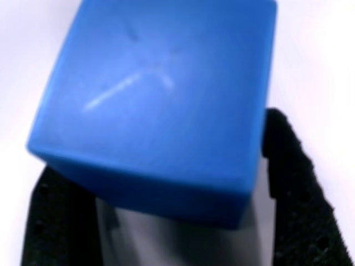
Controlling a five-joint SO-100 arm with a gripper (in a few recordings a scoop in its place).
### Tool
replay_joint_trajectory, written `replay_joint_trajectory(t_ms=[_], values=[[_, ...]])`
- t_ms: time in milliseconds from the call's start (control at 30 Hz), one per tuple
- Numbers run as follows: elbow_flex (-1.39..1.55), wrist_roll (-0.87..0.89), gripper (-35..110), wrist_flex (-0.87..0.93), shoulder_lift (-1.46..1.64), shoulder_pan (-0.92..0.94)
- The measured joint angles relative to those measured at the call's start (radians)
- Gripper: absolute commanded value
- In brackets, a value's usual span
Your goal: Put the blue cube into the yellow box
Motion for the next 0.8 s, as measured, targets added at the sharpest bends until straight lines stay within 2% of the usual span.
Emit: replay_joint_trajectory(t_ms=[433, 800], values=[[-0.012, 0.0, 18, 0.0, -0.002, 0.0], [-0.012, 0.032, 18, 0.052, 0.011, 0.0]])
